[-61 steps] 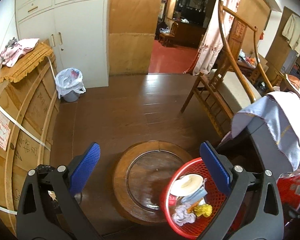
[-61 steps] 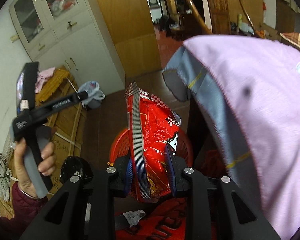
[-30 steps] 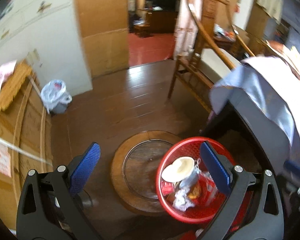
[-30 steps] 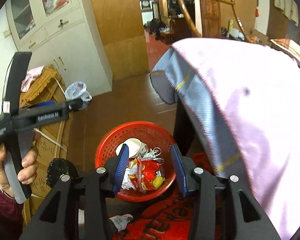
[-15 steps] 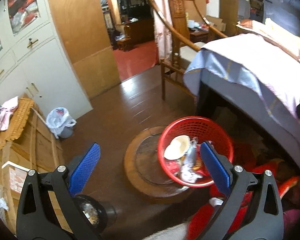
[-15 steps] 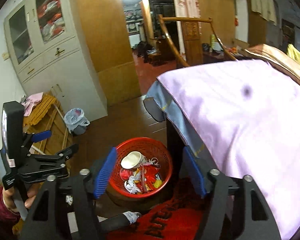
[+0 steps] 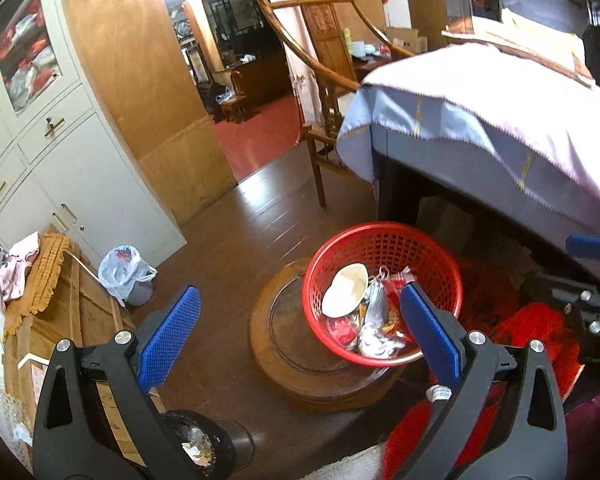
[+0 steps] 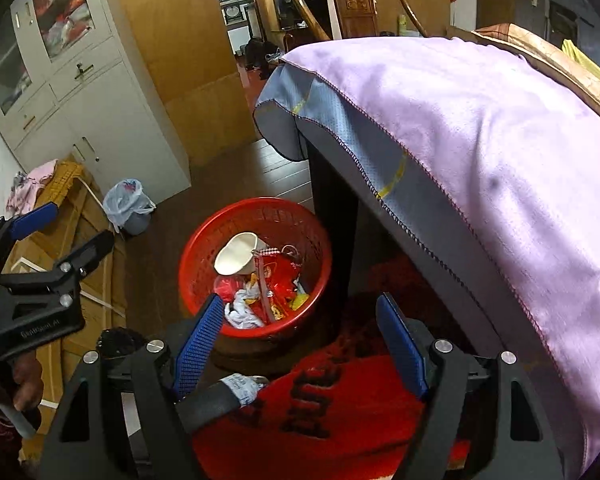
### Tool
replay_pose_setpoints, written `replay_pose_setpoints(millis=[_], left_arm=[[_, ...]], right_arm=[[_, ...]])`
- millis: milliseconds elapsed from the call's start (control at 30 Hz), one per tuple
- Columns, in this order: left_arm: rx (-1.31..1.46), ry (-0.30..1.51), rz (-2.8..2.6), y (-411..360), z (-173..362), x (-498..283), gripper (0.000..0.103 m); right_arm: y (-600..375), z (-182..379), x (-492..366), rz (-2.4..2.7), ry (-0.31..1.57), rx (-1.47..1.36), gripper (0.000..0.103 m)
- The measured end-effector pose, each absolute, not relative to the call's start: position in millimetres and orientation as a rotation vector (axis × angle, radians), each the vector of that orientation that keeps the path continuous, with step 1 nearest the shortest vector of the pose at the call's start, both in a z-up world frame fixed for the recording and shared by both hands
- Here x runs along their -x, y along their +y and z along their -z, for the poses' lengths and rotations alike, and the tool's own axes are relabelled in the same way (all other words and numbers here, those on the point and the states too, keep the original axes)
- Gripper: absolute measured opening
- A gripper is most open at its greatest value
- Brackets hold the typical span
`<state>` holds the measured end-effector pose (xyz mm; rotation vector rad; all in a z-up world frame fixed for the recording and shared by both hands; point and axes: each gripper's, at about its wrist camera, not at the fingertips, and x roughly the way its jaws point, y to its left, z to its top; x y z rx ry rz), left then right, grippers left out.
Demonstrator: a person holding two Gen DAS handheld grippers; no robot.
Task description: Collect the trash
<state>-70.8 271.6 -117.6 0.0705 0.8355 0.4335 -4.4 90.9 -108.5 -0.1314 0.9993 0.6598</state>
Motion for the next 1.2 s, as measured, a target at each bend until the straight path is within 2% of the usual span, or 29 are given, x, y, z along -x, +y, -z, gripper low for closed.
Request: replay_pose_setpoints(millis=[367, 1200], left_arm=[[-0.053, 0.9, -0.441, 282, 145, 62, 0.096], [-0.089, 0.891, -0.421, 266, 142, 61, 0.096]], right_arm=[[110, 130, 1, -0.68, 1.056, 0.168, 0.078], [105, 125, 4, -0.675, 1.042, 0.18, 0.081]])
